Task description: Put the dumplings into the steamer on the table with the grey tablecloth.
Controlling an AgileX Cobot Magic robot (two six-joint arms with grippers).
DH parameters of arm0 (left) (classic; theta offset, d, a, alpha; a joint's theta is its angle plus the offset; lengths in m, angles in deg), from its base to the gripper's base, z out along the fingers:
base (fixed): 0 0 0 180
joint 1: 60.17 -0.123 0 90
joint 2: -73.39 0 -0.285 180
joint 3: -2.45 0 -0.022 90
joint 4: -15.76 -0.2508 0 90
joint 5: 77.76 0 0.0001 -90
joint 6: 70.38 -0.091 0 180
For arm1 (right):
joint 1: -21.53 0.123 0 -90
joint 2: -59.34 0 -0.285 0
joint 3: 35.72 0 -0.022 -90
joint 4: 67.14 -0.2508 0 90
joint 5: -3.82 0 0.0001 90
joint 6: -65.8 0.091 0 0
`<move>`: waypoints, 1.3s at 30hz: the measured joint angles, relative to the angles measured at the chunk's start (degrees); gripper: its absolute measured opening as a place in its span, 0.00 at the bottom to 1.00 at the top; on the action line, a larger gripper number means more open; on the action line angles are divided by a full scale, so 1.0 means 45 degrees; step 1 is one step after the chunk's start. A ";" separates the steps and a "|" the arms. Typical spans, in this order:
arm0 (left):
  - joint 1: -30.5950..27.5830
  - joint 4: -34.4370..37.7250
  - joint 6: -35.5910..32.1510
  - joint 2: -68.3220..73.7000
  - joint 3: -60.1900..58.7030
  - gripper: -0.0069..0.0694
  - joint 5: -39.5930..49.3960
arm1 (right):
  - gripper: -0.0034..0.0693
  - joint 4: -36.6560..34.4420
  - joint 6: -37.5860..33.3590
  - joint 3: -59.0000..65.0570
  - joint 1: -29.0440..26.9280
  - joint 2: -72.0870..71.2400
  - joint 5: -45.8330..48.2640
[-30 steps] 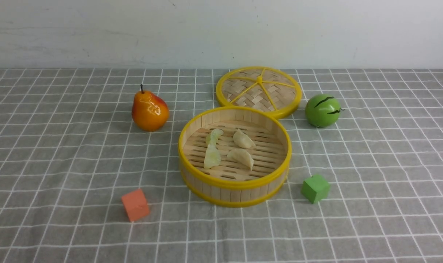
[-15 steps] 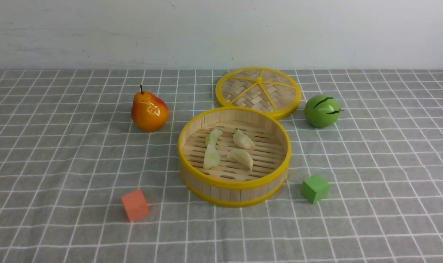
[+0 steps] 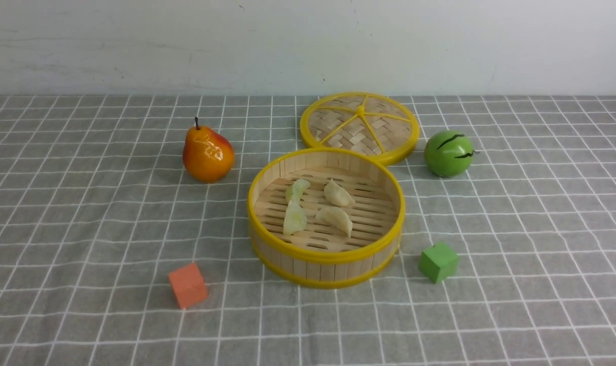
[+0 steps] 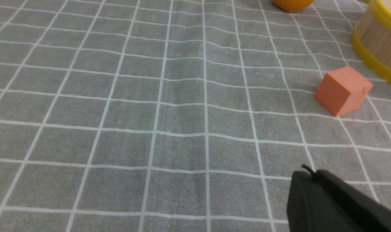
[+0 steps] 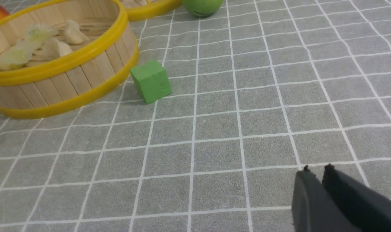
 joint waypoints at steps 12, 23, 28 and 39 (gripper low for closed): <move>0.0000 0.0000 -0.0025 0.0000 0.0000 0.07 0.0012 | 0.15 0.0000 0.0000 0.0000 0.0000 0.0000 0.0000; 0.0000 0.0000 -0.0025 0.0000 0.0000 0.07 0.0012 | 0.17 0.0000 0.0000 0.0000 0.0000 0.0000 0.0000; 0.0000 0.0000 -0.0025 0.0000 0.0000 0.07 0.0012 | 0.18 0.0000 0.0000 0.0000 0.0000 0.0000 0.0000; 0.0000 0.0000 -0.0025 0.0000 0.0000 0.08 0.0012 | 0.18 0.0000 0.0000 0.0000 0.0000 0.0000 0.0000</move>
